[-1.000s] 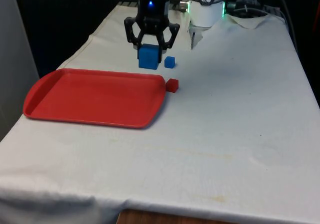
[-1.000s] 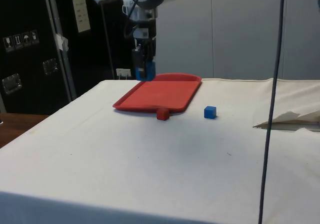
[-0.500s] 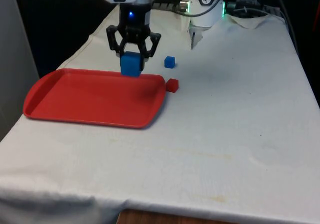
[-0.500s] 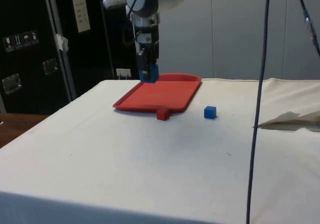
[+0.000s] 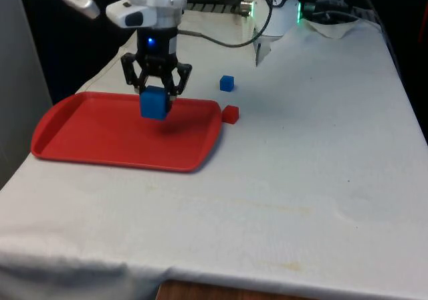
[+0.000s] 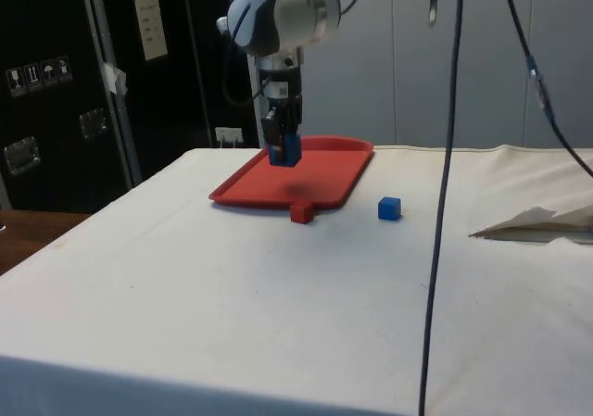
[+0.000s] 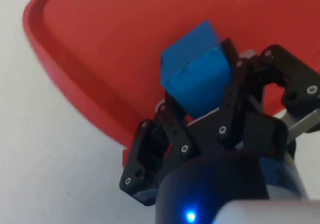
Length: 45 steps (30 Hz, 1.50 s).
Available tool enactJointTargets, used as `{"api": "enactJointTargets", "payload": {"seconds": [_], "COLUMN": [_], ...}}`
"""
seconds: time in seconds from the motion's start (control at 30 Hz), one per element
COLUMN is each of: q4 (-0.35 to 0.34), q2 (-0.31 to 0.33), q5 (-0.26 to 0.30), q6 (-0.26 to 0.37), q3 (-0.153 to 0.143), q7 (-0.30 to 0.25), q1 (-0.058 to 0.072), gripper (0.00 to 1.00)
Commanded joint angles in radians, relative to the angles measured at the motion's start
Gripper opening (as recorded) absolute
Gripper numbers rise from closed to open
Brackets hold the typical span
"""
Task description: Pick up the largest block and place it onto the tray.
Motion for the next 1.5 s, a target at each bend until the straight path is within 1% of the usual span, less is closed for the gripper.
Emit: {"api": "enactJointTargets", "payload": {"seconds": [0.0, 0.03, 0.07, 0.1, 0.13, 0.2, 0.3, 0.33, 0.37, 0.4, 0.47, 0.57, 0.87, 0.9, 0.93, 0.97, 1.23, 1.27, 1.47], "q4": [0.018, 0.034, 0.041, 0.029, 0.048, 0.063, 0.086, 0.101, 0.091, 0.107, 0.114, 0.118, 0.12, 0.12, 0.12, 0.12, 0.12, 0.12, 0.121], "q2": [0.018, 0.043, 0.055, 0.049, 0.066, 0.092, 0.127, 0.15, 0.149, 0.159, 0.17, 0.176, 0.178, 0.179, 0.179, 0.179, 0.179, 0.179, 0.179], "q5": [0.024, 0.055, 0.07, 0.062, 0.084, 0.114, 0.158, 0.184, 0.185, 0.196, 0.211, 0.219, 0.219, 0.219, 0.219, 0.219, 0.219, 0.219, 0.219], "q6": [-0.007, -0.01, -0.011, -0.005, -0.013, -0.015, -0.022, -0.028, -0.021, -0.032, -0.038, -0.043, -0.043, -0.043, -0.043, -0.043, -0.044, -0.044, -0.044], "q3": [0.009, 0.004, 0.001, -0.012, -0.003, -0.008, -0.018, -0.026, -0.036, -0.033, -0.045, -0.053, -0.053, -0.053, -0.053, -0.053, -0.053, -0.053, -0.053], "q7": [-0.023, -0.048, -0.059, -0.049, -0.07, -0.093, -0.125, -0.144, -0.14, -0.151, -0.16, -0.163, -0.163, -0.162, -0.162, -0.162, -0.162, -0.162, -0.162], "q1": [-0.019, -0.026, -0.028, -0.009, -0.029, -0.036, -0.042, -0.044, -0.029, -0.042, -0.034, -0.028, -0.028, -0.028, -0.028, -0.027, -0.027, -0.027, -0.027], "gripper": [0.0, 0.0, 0.0, 0.0, 0.0, 0.0, 0.0, 0.0, 0.0, 0.0, 0.0, 0.0, 0.0, 0.01, 0.06, 0.14, 0.94, 1.0, 1.0]}}
